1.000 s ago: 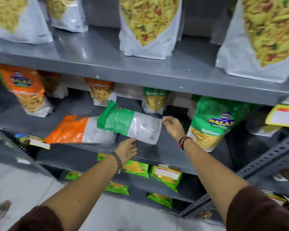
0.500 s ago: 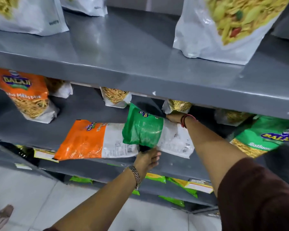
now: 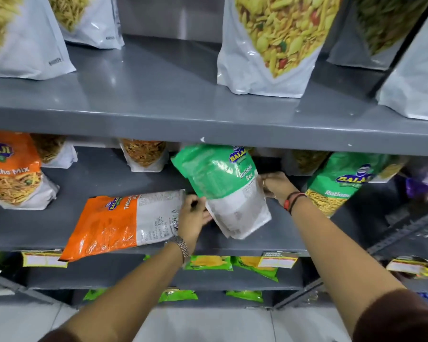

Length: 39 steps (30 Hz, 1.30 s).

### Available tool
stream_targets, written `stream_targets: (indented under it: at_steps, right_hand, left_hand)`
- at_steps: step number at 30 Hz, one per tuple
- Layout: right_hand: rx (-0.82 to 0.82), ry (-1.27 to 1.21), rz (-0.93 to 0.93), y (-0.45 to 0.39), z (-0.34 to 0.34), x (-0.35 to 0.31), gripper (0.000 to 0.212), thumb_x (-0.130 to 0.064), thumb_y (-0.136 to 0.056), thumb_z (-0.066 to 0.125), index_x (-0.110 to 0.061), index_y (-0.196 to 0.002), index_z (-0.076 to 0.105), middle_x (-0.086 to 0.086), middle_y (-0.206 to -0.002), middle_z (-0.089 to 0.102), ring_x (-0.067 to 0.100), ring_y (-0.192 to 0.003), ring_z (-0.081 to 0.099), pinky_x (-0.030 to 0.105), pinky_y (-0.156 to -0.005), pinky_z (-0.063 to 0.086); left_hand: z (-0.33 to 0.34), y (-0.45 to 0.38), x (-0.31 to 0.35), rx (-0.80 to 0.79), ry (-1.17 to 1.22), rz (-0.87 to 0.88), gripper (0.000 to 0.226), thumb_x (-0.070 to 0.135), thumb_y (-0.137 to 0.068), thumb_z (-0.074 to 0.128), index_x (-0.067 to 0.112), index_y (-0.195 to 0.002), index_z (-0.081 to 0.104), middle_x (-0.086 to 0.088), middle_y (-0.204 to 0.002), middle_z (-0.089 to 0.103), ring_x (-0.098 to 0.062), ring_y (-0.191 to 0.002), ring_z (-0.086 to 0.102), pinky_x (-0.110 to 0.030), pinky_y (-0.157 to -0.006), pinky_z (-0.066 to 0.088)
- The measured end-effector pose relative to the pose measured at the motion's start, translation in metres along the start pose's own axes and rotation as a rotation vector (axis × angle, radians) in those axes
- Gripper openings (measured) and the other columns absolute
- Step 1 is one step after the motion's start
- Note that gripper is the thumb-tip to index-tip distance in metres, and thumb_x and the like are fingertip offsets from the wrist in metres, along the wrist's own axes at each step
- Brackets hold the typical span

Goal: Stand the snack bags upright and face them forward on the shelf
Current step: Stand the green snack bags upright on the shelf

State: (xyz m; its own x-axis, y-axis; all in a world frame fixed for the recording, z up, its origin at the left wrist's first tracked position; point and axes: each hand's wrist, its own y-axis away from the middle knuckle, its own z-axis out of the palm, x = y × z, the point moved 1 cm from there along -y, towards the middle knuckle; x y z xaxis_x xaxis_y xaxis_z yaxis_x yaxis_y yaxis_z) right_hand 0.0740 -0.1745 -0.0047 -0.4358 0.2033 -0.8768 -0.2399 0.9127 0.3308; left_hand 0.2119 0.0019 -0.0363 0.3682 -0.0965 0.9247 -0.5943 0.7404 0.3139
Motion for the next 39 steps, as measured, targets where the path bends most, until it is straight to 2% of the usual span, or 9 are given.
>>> stream_targets:
  at_steps: [3, 9, 12, 15, 20, 22, 28, 34, 39]
  right_hand:
    - [0.016, -0.13, -0.043, 0.007, -0.005, 0.006, 0.042, 0.017, -0.079, 0.031, -0.012, -0.062, 0.057, 0.01, -0.07, 0.055, 0.018, -0.065, 0.049, 0.032, -0.069, 0.049]
    - [0.128, -0.118, -0.147, 0.011, 0.007, 0.035, 0.037, 0.012, -0.086, 0.038, -0.013, -0.062, 0.051, 0.002, -0.062, 0.05, 0.012, -0.058, 0.041, 0.023, -0.059, 0.037]
    - [0.132, -0.226, -0.12, 0.013, 0.01, 0.048, 0.041, 0.01, -0.089, 0.033, -0.014, -0.061, 0.051, 0.001, -0.064, 0.051, 0.011, -0.06, 0.044, 0.021, -0.061, 0.04]
    - [0.068, -0.233, -0.094, 0.014, 0.01, 0.046, 0.031, -0.015, -0.098, 0.038, -0.001, -0.087, 0.063, 0.003, -0.073, 0.059, 0.012, -0.063, 0.049, 0.016, -0.058, 0.047]
    - [0.043, -0.139, -0.024, 0.021, 0.006, 0.04, 0.054, -0.037, -0.097, 0.036, 0.01, -0.104, 0.063, 0.03, -0.11, 0.067, 0.039, -0.103, 0.064, 0.052, -0.1, 0.046]
    - [0.085, -0.103, -0.042, 0.032, 0.003, 0.043, 0.052, -0.038, -0.096, 0.037, 0.005, -0.099, 0.066, 0.027, -0.105, 0.069, 0.04, -0.098, 0.066, 0.052, -0.097, 0.049]
    - [0.011, -0.039, -0.073, 0.066, 0.008, 0.07, 0.049, -0.038, -0.095, 0.041, -0.012, -0.06, 0.063, 0.02, -0.076, 0.072, 0.018, -0.06, 0.073, 0.031, -0.059, 0.059]
    - [-0.109, -0.066, -0.106, 0.074, 0.031, 0.065, 0.048, -0.04, -0.096, 0.038, -0.017, -0.062, 0.064, 0.01, -0.075, 0.071, 0.008, -0.058, 0.069, 0.015, -0.046, 0.048]
    - [-0.063, -0.015, -0.098, 0.072, 0.012, 0.066, 0.05, -0.047, -0.094, 0.037, -0.016, -0.068, 0.066, 0.008, -0.075, 0.072, 0.009, -0.059, 0.07, 0.021, -0.053, 0.052]
  left_hand:
    - [0.001, -0.014, 0.027, -0.01, -0.103, 0.093, 0.02, 0.02, -0.092, 0.051, 0.022, -0.073, 0.045, -0.007, -0.082, 0.052, -0.022, -0.078, 0.059, -0.023, -0.069, 0.054]
    - [0.003, -0.031, 0.033, -0.037, -0.304, 0.207, 0.022, 0.019, -0.091, 0.053, 0.026, -0.071, 0.046, 0.0, -0.064, 0.047, -0.016, -0.066, 0.048, -0.039, -0.081, 0.051]
    - [-0.001, -0.033, 0.022, -0.005, -0.391, 0.213, 0.009, 0.022, -0.093, 0.049, 0.015, -0.089, 0.054, -0.006, -0.081, 0.056, -0.022, -0.086, 0.054, -0.044, -0.095, 0.048]
    - [0.001, -0.026, 0.012, -0.045, -0.422, 0.032, 0.037, 0.038, -0.094, 0.039, 0.01, -0.116, 0.052, -0.014, -0.123, 0.055, -0.028, -0.12, 0.051, -0.044, -0.106, 0.041]
    - [0.024, 0.005, -0.001, -0.282, -0.206, -0.43, 0.064, 0.048, -0.093, 0.03, 0.013, -0.146, 0.022, -0.011, -0.155, 0.025, -0.03, -0.142, 0.026, -0.044, -0.111, 0.029]
    - [0.033, 0.006, -0.004, -0.365, -0.256, -0.429, 0.07, 0.052, -0.093, 0.026, 0.013, -0.149, 0.01, -0.009, -0.159, 0.01, -0.028, -0.147, 0.014, -0.044, -0.116, 0.021]
    - [0.061, -0.026, 0.001, -0.21, -0.296, -0.266, 0.066, 0.054, -0.093, 0.023, 0.011, -0.142, 0.034, -0.01, -0.148, 0.04, -0.026, -0.134, 0.042, -0.036, -0.112, 0.034]
    - [0.073, -0.047, 0.007, -0.309, -0.159, -0.274, 0.059, 0.059, -0.09, 0.024, 0.016, -0.083, 0.064, -0.013, -0.106, 0.067, -0.023, -0.083, 0.064, -0.028, -0.074, 0.053]
    - [0.05, -0.035, 0.005, -0.141, -0.295, -0.216, 0.066, 0.056, -0.092, 0.024, 0.009, -0.132, 0.048, -0.013, -0.143, 0.047, -0.028, -0.13, 0.046, -0.034, -0.109, 0.035]
